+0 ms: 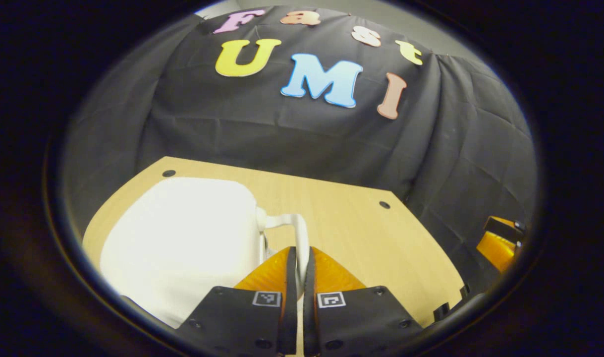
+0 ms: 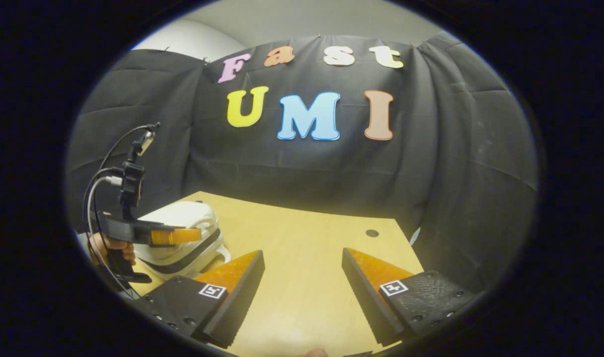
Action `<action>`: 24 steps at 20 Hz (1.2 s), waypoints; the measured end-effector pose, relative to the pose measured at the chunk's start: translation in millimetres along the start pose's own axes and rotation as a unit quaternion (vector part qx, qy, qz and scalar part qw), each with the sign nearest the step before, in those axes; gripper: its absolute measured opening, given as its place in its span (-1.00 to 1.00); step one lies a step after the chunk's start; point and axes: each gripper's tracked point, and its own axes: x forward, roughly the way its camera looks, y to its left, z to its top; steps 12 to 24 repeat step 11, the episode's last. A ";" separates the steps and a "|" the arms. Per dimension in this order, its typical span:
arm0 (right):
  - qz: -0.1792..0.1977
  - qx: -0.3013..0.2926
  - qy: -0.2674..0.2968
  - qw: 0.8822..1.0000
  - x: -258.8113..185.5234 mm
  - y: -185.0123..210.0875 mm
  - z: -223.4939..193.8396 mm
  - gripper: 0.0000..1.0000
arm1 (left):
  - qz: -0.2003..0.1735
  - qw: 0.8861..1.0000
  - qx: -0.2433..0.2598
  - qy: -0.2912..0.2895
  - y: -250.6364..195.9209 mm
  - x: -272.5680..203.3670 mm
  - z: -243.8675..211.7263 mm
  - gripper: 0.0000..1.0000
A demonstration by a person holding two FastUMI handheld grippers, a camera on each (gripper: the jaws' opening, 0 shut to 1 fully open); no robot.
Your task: First open the suitcase, pack the skin care products into it, and then close the suitcase.
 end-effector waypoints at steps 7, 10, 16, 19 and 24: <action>-0.033 0.017 0.009 0.999 -7.6 -1.9 -0.6 0.93 | 0.000 0.997 0.078 0.018 -14.3 26.1 -29.8 -0.66; -0.051 0.015 -0.003 0.999 -9.3 -4.1 11.3 0.93 | -0.015 0.998 0.063 0.005 -17.5 23.8 -20.2 -0.33; -0.052 0.020 -0.006 0.998 -10.7 -2.3 14.3 0.92 | -0.015 0.998 0.060 -0.003 -17.2 18.9 -14.9 -0.33; -0.052 0.020 -0.006 0.998 -10.7 -2.3 14.3 0.92 | -0.015 0.998 0.060 -0.003 -17.2 18.9 -14.9 -0.33; -0.052 0.020 -0.006 0.998 -10.7 -2.3 14.3 0.92 | -0.015 0.998 0.060 -0.003 -17.2 18.9 -14.9 -0.33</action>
